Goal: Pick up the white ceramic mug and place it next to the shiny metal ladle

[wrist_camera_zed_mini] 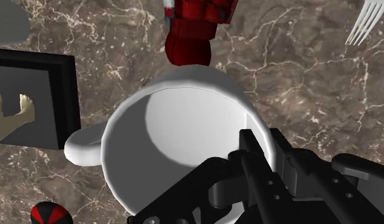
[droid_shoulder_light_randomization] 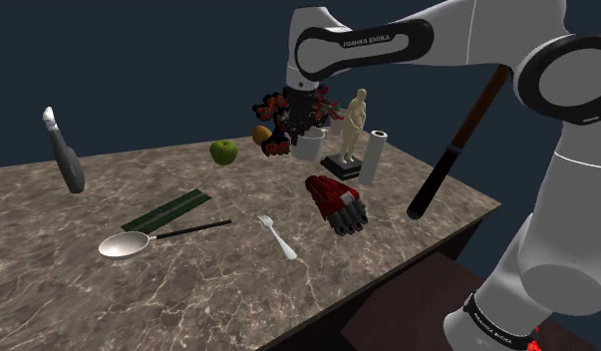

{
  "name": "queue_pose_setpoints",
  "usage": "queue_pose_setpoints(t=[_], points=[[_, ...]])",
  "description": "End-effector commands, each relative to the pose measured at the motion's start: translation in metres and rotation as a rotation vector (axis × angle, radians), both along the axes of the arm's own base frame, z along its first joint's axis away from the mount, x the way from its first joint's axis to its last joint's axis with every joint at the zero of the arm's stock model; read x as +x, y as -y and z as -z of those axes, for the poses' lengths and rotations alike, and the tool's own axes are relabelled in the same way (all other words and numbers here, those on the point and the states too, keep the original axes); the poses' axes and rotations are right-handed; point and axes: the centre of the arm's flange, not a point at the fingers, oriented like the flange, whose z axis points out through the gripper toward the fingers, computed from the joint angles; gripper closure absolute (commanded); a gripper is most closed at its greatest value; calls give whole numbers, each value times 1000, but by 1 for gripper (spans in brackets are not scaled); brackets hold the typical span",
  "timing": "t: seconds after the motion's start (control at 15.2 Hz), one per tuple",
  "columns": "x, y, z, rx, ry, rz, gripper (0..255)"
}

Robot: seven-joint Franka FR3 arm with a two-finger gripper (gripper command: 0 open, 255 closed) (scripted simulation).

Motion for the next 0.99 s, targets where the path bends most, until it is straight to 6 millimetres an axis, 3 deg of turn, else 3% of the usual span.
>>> queue_pose_setpoints(t=[0.0, 0.92], points=[[-14, -23, -1, 0, 0, 1, 255], [-104, -185, -2, 0, 0, 1, 255]])
